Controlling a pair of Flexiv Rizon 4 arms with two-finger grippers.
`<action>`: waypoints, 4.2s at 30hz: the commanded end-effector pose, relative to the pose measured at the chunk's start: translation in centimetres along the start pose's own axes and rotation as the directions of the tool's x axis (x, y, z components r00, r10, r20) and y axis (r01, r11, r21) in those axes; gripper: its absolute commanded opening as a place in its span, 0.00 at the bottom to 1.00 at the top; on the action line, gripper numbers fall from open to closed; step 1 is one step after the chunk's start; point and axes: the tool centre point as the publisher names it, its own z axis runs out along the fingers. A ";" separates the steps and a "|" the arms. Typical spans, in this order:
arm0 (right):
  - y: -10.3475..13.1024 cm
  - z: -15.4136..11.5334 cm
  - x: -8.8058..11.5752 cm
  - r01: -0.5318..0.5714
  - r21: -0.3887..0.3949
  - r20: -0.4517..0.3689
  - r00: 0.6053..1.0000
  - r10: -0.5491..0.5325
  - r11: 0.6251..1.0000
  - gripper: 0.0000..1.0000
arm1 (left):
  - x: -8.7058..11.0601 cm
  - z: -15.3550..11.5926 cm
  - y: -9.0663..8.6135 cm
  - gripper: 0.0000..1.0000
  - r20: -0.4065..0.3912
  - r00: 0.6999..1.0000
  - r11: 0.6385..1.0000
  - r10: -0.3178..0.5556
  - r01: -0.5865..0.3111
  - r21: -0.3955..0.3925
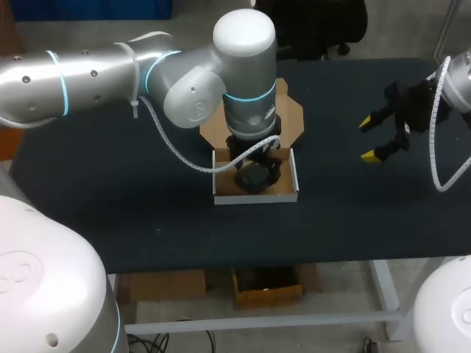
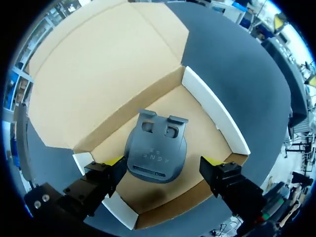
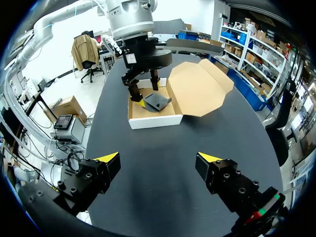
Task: Assemble the packaging by folding the flat box into shape, placing the metal phone stand inside, and closing the box properly
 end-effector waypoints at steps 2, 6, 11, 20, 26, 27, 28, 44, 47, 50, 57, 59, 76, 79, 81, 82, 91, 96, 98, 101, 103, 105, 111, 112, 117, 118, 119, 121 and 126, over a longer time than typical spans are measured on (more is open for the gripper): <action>-0.1 -0.2 0.0 0.002 -0.007 -0.006 1.000 -0.002 1.000 1.00 | 0.8 -0.1 -0.1 1.00 0.011 0.995 0.995 -0.103 0.103 -0.013; -0.1 -0.2 0.0 0.002 -0.007 -0.006 1.000 -0.002 1.000 1.00 | 1.0 0.0 -0.2 1.00 -0.020 0.981 0.981 -0.191 0.191 -0.019; -0.1 -0.2 0.0 0.002 -0.007 -0.006 1.000 -0.002 1.000 1.00 | 1.3 0.1 -0.3 1.00 -0.025 0.961 0.962 -0.274 0.273 -0.018; -0.1 -0.2 0.0 0.002 -0.007 -0.006 1.000 -0.002 1.000 1.00 | 1.2 0.8 -0.1 1.00 0.007 0.937 0.937 -0.349 0.349 -0.013; -0.1 -0.2 0.0 0.002 -0.007 -0.006 1.000 -0.002 1.000 1.00 | 1.9 0.7 0.6 1.00 0.019 0.930 0.930 -0.366 0.366 -0.009; -0.1 -0.2 0.0 0.002 -0.007 -0.006 1.000 -0.002 1.000 1.00 | 2.0 0.7 0.7 1.00 0.020 0.930 0.930 -0.368 0.368 -0.009; -0.1 -0.2 0.0 0.002 -0.007 -0.006 1.000 -0.002 1.000 1.00 | 2.0 0.7 0.7 1.00 0.021 0.928 0.929 -0.371 0.371 -0.009; -0.1 -0.2 0.0 0.002 -0.007 -0.006 1.000 -0.002 1.000 1.00 | 3.4 0.8 2.7 1.00 0.028 0.916 0.915 -0.401 0.402 -0.036; -0.1 -0.2 0.0 0.002 -0.007 -0.006 1.000 -0.002 1.000 1.00 | 3.7 0.7 3.2 1.00 0.030 0.912 0.911 -0.409 0.410 -0.038; -0.1 -0.2 0.0 0.002 -0.007 -0.006 1.000 -0.002 1.000 1.00 | 3.9 0.7 3.6 1.00 0.033 0.908 0.907 -0.419 0.420 -0.042; -0.1 -0.2 0.0 0.002 -0.007 -0.006 1.000 -0.002 1.000 1.00 | 4.7 0.5 4.6 1.00 0.046 0.896 0.895 -0.442 0.444 -0.051; -0.1 -0.2 0.0 0.002 -0.007 -0.006 1.000 -0.002 1.000 1.00 | 4.9 0.4 4.9 1.00 0.042 0.888 0.886 -0.458 0.460 -0.066; -0.1 -0.2 0.0 0.002 -0.007 -0.006 1.000 -0.002 1.000 1.00 | 6.4 0.3 7.4 1.00 0.041 0.837 0.830 -0.546 0.547 -0.113; -0.1 -0.2 0.0 0.002 -0.007 -0.006 1.000 -0.002 1.000 1.00 | 6.5 0.1 8.1 1.00 0.040 0.833 0.826 -0.552 0.553 -0.114; -0.1 -0.2 0.0 0.002 -0.007 -0.006 1.000 -0.002 1.000 1.00 | 6.6 0.0 8.5 1.00 0.036 0.828 0.820 -0.559 0.559 -0.120; -0.1 -0.2 0.0 0.002 -0.007 -0.006 1.000 -0.002 1.000 1.00 | 6.6 0.1 8.6 1.00 0.034 0.828 0.820 -0.560 0.560 -0.121; -0.1 -0.2 0.0 0.002 -0.007 -0.006 1.000 -0.002 1.000 1.00 | 7.2 -0.5 10.1 1.00 0.038 0.824 0.816 -0.565 0.565 -0.122; -0.1 -0.2 0.0 0.002 -0.007 -0.006 1.000 -0.002 1.000 1.00 | 7.4 -0.5 10.6 1.00 0.027 0.821 0.812 -0.571 0.569 -0.134; -0.1 -0.2 0.0 0.002 -0.007 -0.006 1.000 -0.002 1.000 1.00 | 7.4 -0.4 10.7 1.00 0.032 0.821 0.811 -0.570 0.569 -0.134; -0.1 -0.2 0.0 0.002 -0.007 -0.006 1.000 -0.002 1.000 1.00 | 7.3 -0.3 10.9 1.00 0.030 0.816 0.806 -0.577 0.575 -0.145; -0.1 -0.2 0.0 0.002 -0.007 -0.006 1.000 -0.002 1.000 1.00 | 7.3 -0.3 11.0 1.00 0.031 0.815 0.804 -0.579 0.576 -0.146; -0.1 -0.2 0.0 0.002 -0.007 -0.006 1.000 -0.002 1.000 1.00 | 7.4 -0.3 11.1 1.00 0.035 0.816 0.805 -0.577 0.575 -0.144; -0.1 -0.2 0.0 0.002 -0.007 -0.006 1.000 -0.002 1.000 1.00 | 7.4 -0.5 11.0 1.00 0.026 0.819 0.809 -0.573 0.571 -0.139; -0.1 -0.2 0.0 0.002 -0.007 -0.006 1.000 -0.002 1.000 1.00 | 7.4 -0.7 10.9 1.00 0.023 0.821 0.812 -0.571 0.568 -0.135; -0.1 -0.2 0.0 0.002 -0.007 -0.006 1.000 -0.002 1.000 1.00 | 7.0 -2.2 10.3 1.00 -0.008 0.838 0.834 -0.545 0.542 -0.101; -0.1 -0.2 0.0 0.002 -0.007 -0.006 1.000 -0.002 1.000 1.00 | 6.9 -2.6 10.2 1.00 -0.011 0.845 0.842 -0.535 0.532 -0.090; -0.1 -0.2 0.0 0.002 -0.007 -0.006 1.000 -0.002 1.000 1.00 | 6.9 -3.0 10.1 1.00 -0.021 0.851 0.849 -0.525 0.522 -0.079; -0.1 -0.2 0.0 0.002 -0.007 -0.006 1.000 -0.002 1.000 1.00 | 6.7 -3.8 10.0 1.00 -0.046 0.867 0.868 -0.496 0.493 -0.067; -0.1 -0.2 0.0 0.002 -0.007 -0.006 1.000 -0.002 1.000 1.00 | 5.4 -5.8 9.8 1.00 -0.068 0.893 0.896 -0.445 0.445 -0.016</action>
